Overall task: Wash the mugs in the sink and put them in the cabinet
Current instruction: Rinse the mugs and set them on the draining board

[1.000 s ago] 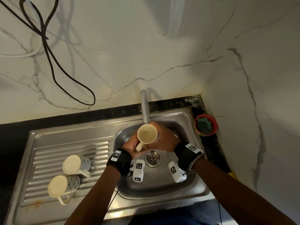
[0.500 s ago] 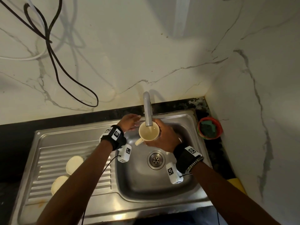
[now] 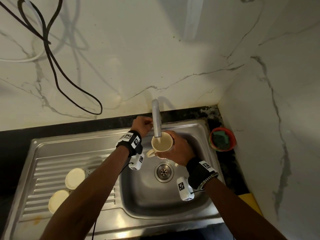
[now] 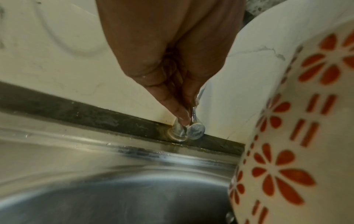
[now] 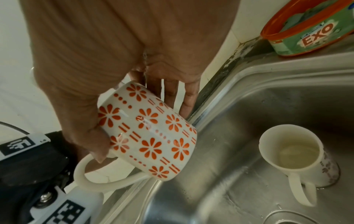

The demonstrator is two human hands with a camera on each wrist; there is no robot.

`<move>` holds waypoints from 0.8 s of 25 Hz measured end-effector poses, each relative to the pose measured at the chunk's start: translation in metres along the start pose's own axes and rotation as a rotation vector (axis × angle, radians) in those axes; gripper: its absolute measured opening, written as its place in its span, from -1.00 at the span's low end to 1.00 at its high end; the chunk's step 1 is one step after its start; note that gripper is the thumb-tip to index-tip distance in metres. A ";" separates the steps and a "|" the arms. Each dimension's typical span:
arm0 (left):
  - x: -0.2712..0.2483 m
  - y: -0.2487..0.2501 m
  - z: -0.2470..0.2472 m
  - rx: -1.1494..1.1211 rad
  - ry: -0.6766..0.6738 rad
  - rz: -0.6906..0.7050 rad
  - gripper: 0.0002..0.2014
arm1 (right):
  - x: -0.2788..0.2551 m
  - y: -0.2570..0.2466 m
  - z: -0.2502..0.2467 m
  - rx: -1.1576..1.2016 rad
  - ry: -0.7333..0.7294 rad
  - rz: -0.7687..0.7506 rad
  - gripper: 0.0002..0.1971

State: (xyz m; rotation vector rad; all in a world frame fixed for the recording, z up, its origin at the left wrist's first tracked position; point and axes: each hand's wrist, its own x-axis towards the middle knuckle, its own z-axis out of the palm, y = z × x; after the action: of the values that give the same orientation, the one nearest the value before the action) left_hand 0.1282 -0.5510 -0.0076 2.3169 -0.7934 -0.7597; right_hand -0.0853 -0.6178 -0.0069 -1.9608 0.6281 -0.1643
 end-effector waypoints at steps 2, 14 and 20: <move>0.000 0.002 -0.002 0.047 -0.009 0.032 -0.87 | 0.001 -0.001 0.002 -0.028 -0.014 -0.002 -0.15; -0.113 -0.035 0.037 -0.590 -0.267 -0.340 -0.60 | -0.041 0.017 0.011 0.340 -0.279 0.570 -0.51; -0.193 -0.053 0.057 -0.588 -0.304 -0.312 -0.39 | -0.058 0.010 0.054 0.984 -0.252 0.945 -0.40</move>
State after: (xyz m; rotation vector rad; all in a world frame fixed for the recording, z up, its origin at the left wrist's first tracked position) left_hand -0.0182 -0.4043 -0.0188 1.8238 -0.2633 -1.3060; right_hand -0.1182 -0.5496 -0.0317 -0.6137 0.9893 0.3125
